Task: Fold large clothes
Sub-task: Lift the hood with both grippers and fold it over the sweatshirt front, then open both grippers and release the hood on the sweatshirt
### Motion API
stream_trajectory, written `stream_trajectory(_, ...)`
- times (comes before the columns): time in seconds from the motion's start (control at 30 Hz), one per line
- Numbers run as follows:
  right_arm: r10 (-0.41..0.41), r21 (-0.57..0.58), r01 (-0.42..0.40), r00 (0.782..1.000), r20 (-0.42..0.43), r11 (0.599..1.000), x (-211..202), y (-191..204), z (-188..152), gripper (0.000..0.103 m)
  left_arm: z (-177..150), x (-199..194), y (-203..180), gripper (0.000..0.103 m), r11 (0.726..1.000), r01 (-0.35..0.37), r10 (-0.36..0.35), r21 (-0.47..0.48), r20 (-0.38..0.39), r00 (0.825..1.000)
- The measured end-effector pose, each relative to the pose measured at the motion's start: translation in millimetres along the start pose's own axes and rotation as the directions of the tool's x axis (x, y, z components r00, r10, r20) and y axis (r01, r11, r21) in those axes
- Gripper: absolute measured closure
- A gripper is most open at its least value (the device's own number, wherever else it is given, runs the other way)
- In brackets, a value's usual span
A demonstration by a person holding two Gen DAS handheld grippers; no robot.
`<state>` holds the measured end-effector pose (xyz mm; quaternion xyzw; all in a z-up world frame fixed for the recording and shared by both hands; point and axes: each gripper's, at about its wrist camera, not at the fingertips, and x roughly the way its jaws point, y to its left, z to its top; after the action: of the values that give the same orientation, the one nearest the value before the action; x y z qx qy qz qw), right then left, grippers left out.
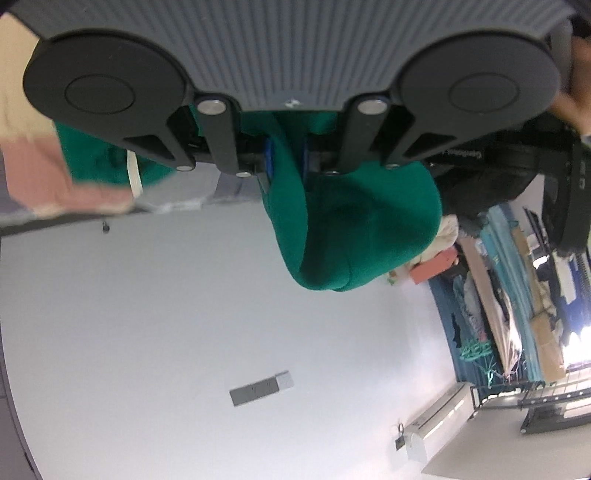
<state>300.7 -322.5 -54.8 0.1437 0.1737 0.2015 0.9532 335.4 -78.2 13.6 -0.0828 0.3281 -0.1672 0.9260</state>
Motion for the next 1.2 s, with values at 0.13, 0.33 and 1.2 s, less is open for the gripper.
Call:
stream_trajectory(0.13,-0.022,-0.005,0.021,0.998,-0.053,1.0,-25.0,23.6,-33.2,0.085,-51.1,-16.6,14.1,0.092,0.999,0.0,-0.001,-0.043,-0.033,0.999)
stream_trajectory(0.33,-0.078,0.123,0.112,0.964,-0.253,0.986,-30.5,25.4,-82.8,0.086,-123.9,-24.9,29.6,0.092,0.996,-0.014,0.008,-0.086,-0.061,0.998)
stream_trajectory(1.2,-0.178,0.188,0.205,0.973,-0.15,0.961,-79.7,33.2,-89.5,0.045,-136.8,-91.2,19.3,0.041,0.995,-0.09,0.086,0.039,0.089,0.992)
